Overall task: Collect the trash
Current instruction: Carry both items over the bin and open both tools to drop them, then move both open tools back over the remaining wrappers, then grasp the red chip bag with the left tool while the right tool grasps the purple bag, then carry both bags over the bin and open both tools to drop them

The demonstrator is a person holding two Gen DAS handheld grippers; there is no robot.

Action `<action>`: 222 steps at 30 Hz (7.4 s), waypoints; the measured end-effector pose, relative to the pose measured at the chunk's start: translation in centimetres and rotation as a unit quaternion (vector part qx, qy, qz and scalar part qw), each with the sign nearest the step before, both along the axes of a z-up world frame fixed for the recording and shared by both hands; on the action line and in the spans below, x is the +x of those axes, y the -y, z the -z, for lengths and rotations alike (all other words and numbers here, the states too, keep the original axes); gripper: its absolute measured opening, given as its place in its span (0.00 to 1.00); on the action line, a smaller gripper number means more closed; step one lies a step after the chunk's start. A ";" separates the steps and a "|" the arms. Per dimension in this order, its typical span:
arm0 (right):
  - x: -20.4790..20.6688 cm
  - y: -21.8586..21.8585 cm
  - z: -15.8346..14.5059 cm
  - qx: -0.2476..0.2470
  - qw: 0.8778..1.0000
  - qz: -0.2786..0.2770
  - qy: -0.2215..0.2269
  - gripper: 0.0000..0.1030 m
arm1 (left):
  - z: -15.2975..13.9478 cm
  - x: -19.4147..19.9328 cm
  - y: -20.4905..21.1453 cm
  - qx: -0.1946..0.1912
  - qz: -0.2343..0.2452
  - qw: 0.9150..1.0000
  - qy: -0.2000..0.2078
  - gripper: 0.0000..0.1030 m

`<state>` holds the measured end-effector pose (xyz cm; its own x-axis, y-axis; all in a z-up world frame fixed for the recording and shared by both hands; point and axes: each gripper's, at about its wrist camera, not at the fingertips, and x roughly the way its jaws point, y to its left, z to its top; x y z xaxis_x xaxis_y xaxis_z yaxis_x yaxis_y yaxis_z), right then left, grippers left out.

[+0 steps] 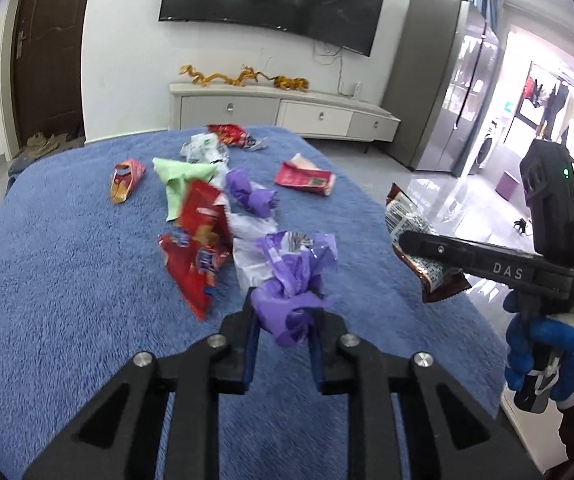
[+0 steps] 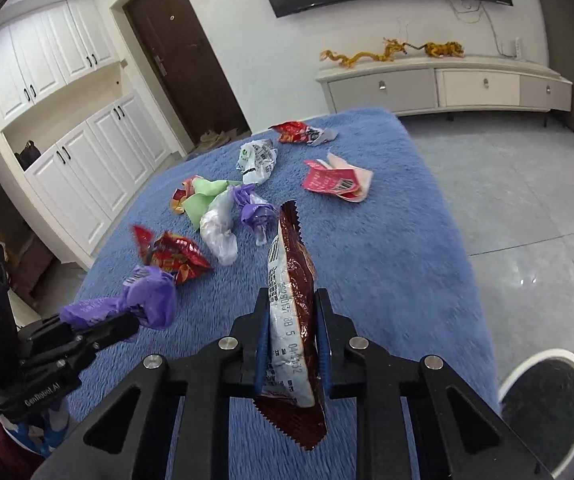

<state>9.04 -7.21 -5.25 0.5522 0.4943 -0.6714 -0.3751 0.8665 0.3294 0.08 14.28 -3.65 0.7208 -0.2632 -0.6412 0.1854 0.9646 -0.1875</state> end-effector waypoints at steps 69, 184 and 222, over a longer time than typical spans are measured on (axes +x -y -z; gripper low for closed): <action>-9.5 25.7 -0.9 -0.082 0.938 0.337 0.007 0.76 | -4.2 1.3 24.0 0.065 0.172 0.980 0.070 0.60; -6.6 13.8 -1.8 -0.049 0.988 0.142 0.025 0.33 | -4.7 2.6 10.8 0.005 0.113 0.992 0.048 0.28; -6.9 33.5 12.9 -0.008 0.927 0.351 -0.129 0.50 | 5.6 12.9 39.7 0.075 0.299 0.944 -0.119 0.56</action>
